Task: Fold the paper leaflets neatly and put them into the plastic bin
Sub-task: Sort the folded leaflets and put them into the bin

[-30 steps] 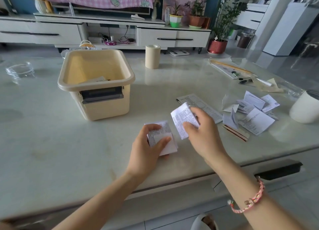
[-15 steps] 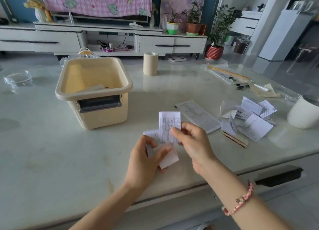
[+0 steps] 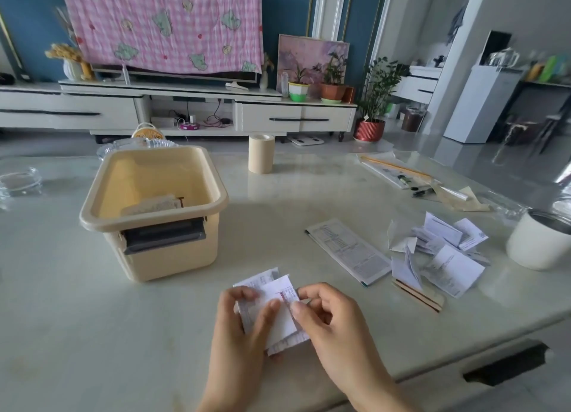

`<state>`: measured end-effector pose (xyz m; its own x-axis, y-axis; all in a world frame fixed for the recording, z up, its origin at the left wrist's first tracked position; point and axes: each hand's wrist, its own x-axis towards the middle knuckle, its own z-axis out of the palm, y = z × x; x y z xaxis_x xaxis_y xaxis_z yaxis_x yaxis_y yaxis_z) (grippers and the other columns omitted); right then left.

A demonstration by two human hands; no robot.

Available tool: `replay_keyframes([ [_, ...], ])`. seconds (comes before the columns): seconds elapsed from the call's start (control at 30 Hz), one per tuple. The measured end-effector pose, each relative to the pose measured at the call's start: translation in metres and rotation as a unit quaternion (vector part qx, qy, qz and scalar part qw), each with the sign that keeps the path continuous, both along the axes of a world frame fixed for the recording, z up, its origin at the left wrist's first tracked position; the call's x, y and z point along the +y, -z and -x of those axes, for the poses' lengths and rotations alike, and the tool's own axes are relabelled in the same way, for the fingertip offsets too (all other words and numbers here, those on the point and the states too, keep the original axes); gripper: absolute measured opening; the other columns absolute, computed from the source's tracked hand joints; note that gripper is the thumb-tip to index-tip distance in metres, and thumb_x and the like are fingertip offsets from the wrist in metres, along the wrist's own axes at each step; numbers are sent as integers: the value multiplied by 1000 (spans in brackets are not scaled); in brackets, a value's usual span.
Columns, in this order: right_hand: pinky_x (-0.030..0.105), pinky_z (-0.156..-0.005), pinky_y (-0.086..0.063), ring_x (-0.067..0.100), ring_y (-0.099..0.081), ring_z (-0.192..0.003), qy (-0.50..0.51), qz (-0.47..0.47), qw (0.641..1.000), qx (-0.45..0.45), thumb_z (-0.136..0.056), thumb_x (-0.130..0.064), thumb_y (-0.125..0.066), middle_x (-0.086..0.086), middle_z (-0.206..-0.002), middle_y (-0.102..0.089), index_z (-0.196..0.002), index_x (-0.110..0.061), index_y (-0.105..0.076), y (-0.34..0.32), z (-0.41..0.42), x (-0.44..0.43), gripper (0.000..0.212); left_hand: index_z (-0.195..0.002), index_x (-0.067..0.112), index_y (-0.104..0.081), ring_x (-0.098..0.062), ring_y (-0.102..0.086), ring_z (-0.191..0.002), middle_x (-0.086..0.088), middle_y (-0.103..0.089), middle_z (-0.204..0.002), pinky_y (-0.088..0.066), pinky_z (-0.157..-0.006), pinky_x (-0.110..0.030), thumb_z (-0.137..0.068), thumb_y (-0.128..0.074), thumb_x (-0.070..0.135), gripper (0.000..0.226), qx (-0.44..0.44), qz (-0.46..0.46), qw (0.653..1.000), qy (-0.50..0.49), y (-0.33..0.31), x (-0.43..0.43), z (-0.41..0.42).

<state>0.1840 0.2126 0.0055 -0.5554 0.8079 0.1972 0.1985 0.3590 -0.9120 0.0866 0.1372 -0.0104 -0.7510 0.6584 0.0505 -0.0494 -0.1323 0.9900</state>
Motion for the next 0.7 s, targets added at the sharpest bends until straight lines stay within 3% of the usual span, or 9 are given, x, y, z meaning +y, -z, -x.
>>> replay_keyframes([
  [0.13, 9, -56, -34, 2, -48, -60, 53, -111, 992, -32, -87, -28, -51, -6, -61, -50, -75, -19, -59, 15, 4, -13, 17, -116, 32, -35, 0, -63, -54, -3, -65, -80, -44, -46, -9, -84, -62, 9, 48, 1, 18, 1000, -15, 2, 1, -4],
  [0.23, 7, -59, -34, 0, -48, -65, 42, -146, 987, -60, -80, -30, -41, -5, -68, -42, -82, -20, -68, 19, 4, -16, 29, -104, 20, -48, 2, -62, -57, -5, -65, -83, -44, -47, -9, -88, -57, 9, 21, 9, 15, 1000, 9, 1, 2, -3],
  [0.3, 7, -62, -36, 0, -50, -68, 42, -125, 990, -38, -82, -28, -45, -5, -70, -48, -93, -23, -68, 17, 1, -17, 26, -94, 10, -52, -1, -62, -54, -9, -64, -77, -46, -44, -15, -90, -53, 9, 4, 1, 7, 999, 34, 1, 2, -3],
  [0.37, 8, -61, -37, 1, -52, -65, 46, -91, 995, -13, -88, -20, -56, -5, -70, -54, -91, -27, -60, 13, -1, -16, 9, -92, 5, -50, -2, -61, -55, -10, -62, -77, -47, -43, -18, -90, -53, 11, 7, 5, 4, 999, 45, 1, 1, -5],
  [0.43, 9, -60, -37, 1, -52, -63, 23, -86, 996, -21, -90, -12, -58, -8, -69, -56, -86, -28, -56, 9, -4, -16, 17, -88, 3, -48, 1, -59, -56, -11, -61, -78, -45, -45, -14, -90, -53, 9, 8, 26, 5, 999, 42, 3, 0, -6],
  [0.57, 8, -64, -39, 0, -54, -67, -72, -86, 990, -91, -90, -12, -56, -13, -75, -58, -91, -22, -65, -12, -13, 2, 14, -89, 9, -52, -4, -62, -63, -8, -64, -80, -47, -50, -13, -90, -54, 8, 2, 54, -2, 998, 24, 5, -1, -2],
  [0.7, 7, -66, -40, 3, -56, -71, 81, -126, 982, -111, -85, -3, -59, 0, -89, -64, -93, -12, -66, -28, -40, 73, 14, -93, 12, -55, -14, -63, -73, -10, -66, -85, -54, -59, -24, -89, -54, 14, 4, 54, 4, 998, 30, 11, -1, 1],
])
